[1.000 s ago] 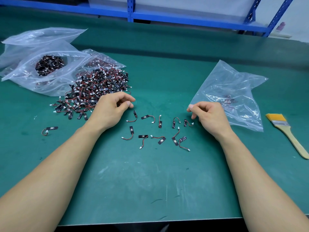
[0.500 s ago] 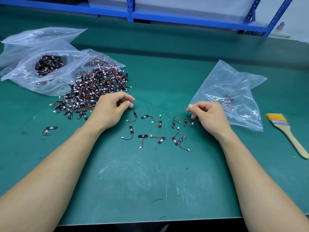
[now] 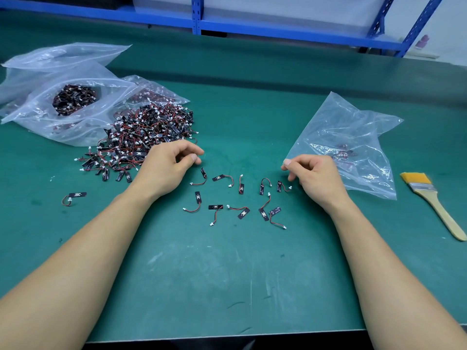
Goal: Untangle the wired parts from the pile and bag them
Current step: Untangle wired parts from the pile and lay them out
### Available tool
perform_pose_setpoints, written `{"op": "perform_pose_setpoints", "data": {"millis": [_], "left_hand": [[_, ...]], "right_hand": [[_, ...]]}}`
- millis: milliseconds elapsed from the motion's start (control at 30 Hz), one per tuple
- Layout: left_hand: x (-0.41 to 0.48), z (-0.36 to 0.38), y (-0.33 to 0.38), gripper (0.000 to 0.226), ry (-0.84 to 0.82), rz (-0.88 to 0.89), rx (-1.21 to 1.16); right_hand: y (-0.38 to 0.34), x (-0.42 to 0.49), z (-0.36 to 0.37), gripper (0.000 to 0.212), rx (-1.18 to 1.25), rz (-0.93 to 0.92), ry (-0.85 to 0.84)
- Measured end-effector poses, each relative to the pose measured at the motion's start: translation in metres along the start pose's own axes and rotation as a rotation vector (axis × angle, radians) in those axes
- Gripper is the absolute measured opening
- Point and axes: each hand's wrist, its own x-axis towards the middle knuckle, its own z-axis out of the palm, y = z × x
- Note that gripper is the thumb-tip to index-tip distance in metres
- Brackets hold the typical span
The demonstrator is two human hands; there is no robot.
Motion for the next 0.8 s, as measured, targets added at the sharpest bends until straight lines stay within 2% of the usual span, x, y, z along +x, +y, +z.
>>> {"op": "perform_pose_setpoints", "data": {"millis": [800], "left_hand": [[-0.0005, 0.0000, 0.0011, 0.018, -0.008, -0.013, 0.004]], "right_hand": [[-0.0014, -0.0006, 0.0003, 0.026, -0.016, -0.003, 0.000]]}}
